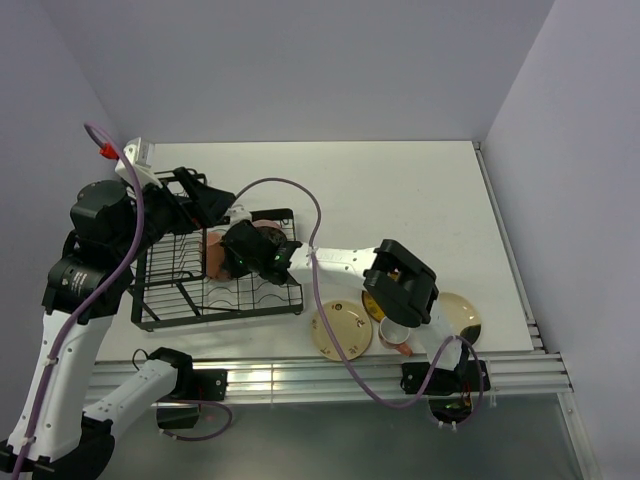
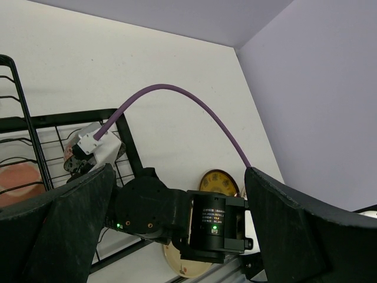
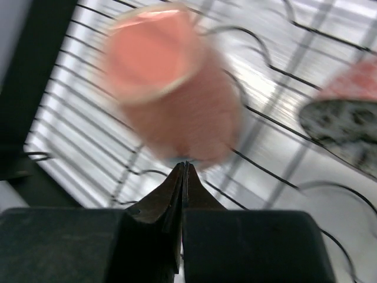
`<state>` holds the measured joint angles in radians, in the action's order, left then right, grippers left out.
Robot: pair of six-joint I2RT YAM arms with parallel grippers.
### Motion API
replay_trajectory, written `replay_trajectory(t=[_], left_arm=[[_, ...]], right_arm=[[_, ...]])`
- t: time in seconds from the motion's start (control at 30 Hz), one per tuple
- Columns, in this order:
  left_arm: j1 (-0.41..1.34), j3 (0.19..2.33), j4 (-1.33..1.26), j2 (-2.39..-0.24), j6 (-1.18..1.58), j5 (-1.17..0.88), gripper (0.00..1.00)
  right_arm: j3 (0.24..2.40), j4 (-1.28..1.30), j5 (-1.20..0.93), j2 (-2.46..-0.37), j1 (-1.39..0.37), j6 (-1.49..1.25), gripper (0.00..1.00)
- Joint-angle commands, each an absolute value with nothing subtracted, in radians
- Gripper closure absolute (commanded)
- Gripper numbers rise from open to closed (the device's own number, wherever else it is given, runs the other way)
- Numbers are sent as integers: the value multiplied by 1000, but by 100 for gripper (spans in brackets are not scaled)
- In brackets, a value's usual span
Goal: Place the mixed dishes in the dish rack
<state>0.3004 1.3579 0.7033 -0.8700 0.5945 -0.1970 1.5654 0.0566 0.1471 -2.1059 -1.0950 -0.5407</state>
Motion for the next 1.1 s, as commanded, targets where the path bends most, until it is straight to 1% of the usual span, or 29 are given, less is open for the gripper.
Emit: replay_trajectory(t=[0.0,0.03,0.07,0.17,0.3,0.53,0.57,0.6,0.63,0.7,0.77,0.8,0.87,0.9,0.93,0.97,1.0,1.03,1.07], left_arm=[[298,1371,681,-853,587,-215,1],[298,1367,678,-853,592,-224,1],[298,1367,677,-853,597,-229,1],[298,1365,669,-856,600,-245,1],[298,1359,670,-853,600,-242,1],[298,1330,643,-854,617,-270,1],[298,1328,640,-853,617,-271,1],[298,1328,640,-851,615,-273,1],[298,1330,643,-851,612,-270,1],[298,1336,650,-853,606,-259,1],[298,1339,653,-853,603,-253,2],[298,1338,653,-853,601,-249,2],[298,1336,657,-856,600,-242,2],[298,1335,657,-857,600,-242,2],[296,1335,657,-856,601,-245,2],[298,1333,654,-853,603,-250,2],[298,1333,650,-851,604,-253,2],[298,1333,650,-850,606,-252,2],[298,1333,649,-848,606,-252,2]], right_arm=[[1572,-99,55,-2059,-1077,-534,100],[1562,-115,20,-2060,-1056,-551,100],[1556,-138,-97,-2062,-1042,-560,100],[1549,-196,-246,-2089,-1003,-610,100],[1473,-216,-190,-2036,-1009,-594,100],[1402,-183,-120,-1922,-1009,-549,100],[1404,-178,-118,-1916,-1009,-542,98],[1431,-141,-117,-1913,-1011,-520,82],[1452,-111,-109,-1916,-1011,-511,75],[1494,-51,-95,-1914,-1009,-488,68],[1502,-44,-98,-1908,-1000,-491,62],[1508,-44,-115,-1907,-993,-503,55],[1525,-19,-143,-1917,-977,-517,50],[1551,-6,-141,-1936,-977,-511,45],[1560,-6,-146,-1947,-976,-512,44],[1560,-6,-196,-1954,-968,-523,44],[1551,-23,-231,-1966,-962,-579,43],[1530,-59,-262,-1965,-954,-616,43],[1501,-157,-276,-1957,-954,-656,43]])
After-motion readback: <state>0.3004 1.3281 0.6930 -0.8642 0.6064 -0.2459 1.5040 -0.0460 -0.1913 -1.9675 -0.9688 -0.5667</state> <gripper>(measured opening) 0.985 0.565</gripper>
